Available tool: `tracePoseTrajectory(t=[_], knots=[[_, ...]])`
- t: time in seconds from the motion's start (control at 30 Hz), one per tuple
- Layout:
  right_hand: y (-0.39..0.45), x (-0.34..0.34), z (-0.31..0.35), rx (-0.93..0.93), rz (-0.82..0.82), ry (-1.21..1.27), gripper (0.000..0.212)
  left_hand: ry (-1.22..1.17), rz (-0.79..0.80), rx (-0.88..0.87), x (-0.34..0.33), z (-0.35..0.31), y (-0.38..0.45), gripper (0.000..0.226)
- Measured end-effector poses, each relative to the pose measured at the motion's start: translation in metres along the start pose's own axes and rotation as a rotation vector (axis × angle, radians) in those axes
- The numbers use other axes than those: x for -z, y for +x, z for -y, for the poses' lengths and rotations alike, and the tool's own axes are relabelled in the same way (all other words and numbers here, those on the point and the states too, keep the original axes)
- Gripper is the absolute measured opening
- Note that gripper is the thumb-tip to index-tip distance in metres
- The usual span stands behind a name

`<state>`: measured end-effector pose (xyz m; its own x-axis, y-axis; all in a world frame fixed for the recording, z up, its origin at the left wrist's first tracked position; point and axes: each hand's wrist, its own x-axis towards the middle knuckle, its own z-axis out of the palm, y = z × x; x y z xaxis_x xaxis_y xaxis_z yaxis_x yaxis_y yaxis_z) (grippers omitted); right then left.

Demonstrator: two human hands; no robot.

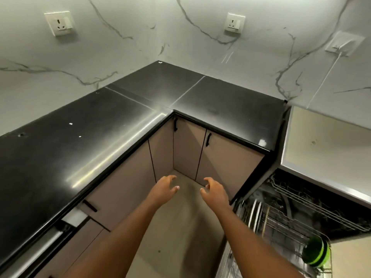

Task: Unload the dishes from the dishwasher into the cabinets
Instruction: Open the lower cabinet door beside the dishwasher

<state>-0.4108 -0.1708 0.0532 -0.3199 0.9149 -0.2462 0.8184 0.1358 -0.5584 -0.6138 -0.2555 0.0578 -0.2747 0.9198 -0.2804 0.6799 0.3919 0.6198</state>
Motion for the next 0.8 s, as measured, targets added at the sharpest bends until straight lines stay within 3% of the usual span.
tracePoseTrajectory(t=[0.33,0.8], knots=[[0.097,0.009,-0.013,-0.142,-0.062,0.053,0.046,-0.051,0.094,-0.031,-0.004,-0.020,0.101,0.064],[0.300,0.026,-0.017,-0.308,-0.016,0.252,0.052,-0.187,0.211,0.105,0.014,-0.043,0.294,0.050]])
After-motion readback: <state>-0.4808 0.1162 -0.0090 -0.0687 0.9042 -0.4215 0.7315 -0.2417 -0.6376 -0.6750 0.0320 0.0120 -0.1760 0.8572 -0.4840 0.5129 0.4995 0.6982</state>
